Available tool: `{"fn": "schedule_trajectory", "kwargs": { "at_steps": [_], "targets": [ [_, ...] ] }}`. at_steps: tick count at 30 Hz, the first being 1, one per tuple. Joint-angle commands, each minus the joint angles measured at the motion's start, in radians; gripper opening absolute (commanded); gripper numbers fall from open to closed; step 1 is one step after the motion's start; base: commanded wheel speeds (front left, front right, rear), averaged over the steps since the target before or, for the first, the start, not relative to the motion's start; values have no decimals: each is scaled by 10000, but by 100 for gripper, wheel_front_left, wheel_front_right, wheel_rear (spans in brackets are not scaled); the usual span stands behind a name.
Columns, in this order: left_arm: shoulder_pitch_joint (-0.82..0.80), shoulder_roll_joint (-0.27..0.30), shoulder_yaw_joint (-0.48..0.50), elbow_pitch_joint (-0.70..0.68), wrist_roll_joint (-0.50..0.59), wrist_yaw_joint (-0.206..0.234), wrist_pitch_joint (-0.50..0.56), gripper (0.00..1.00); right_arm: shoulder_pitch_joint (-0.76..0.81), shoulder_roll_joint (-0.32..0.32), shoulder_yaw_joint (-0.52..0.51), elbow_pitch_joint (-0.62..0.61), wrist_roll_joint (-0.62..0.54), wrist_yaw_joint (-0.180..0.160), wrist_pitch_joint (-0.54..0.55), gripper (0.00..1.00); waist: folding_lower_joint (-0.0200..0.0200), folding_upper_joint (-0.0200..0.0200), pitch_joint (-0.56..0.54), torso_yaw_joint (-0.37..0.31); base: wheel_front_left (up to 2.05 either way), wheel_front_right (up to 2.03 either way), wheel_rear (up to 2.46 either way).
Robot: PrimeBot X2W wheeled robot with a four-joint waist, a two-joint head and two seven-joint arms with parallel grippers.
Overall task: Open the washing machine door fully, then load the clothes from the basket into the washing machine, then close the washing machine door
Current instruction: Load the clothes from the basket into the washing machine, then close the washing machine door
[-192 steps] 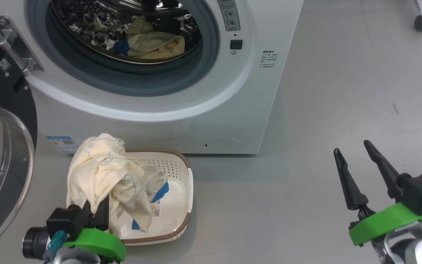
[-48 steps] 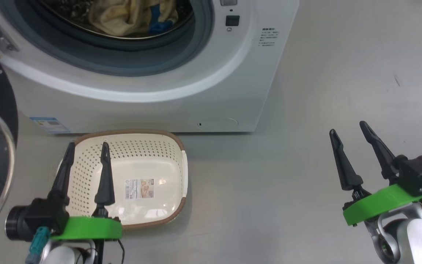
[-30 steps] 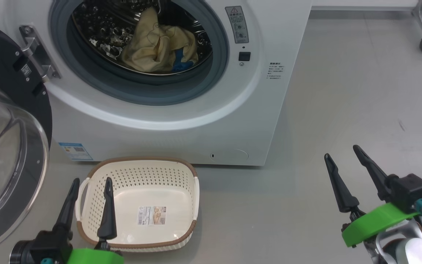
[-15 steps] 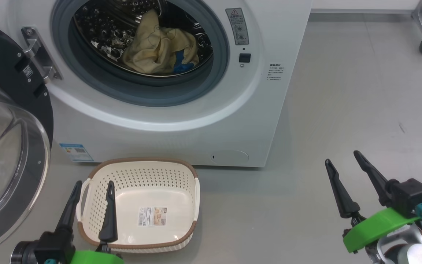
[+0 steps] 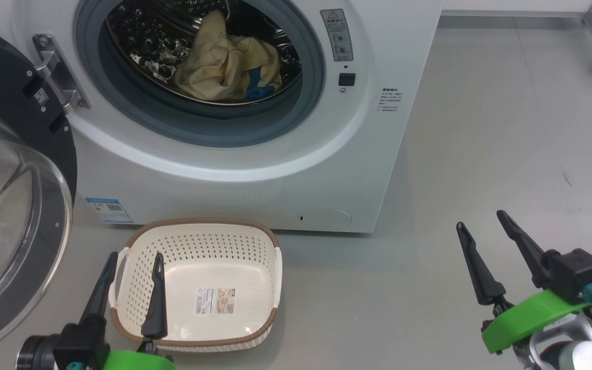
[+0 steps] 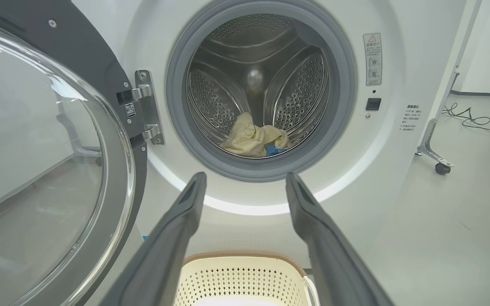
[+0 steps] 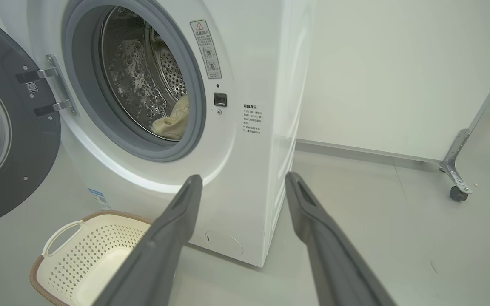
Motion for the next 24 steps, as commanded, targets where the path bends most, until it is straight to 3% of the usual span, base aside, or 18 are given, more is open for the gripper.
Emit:
{"fn": "schedule_trajectory", "kwargs": {
  "at_steps": [1,13,24],
  "targets": [
    [-488,44,426,-332,144,-12,-66,100,-272,-120,165,-397,20,102,0,100,1,0,13,14,0,0,0],
    [-541,-10,431,-335,316,-65,-66,100,-297,-109,132,-407,31,102,19,100,1,0,74,95,-34,34,0],
    [-635,-86,471,-436,339,-214,-66,100,-326,-105,64,-423,15,102,94,100,1,0,167,251,-164,163,0]
  ]
}}
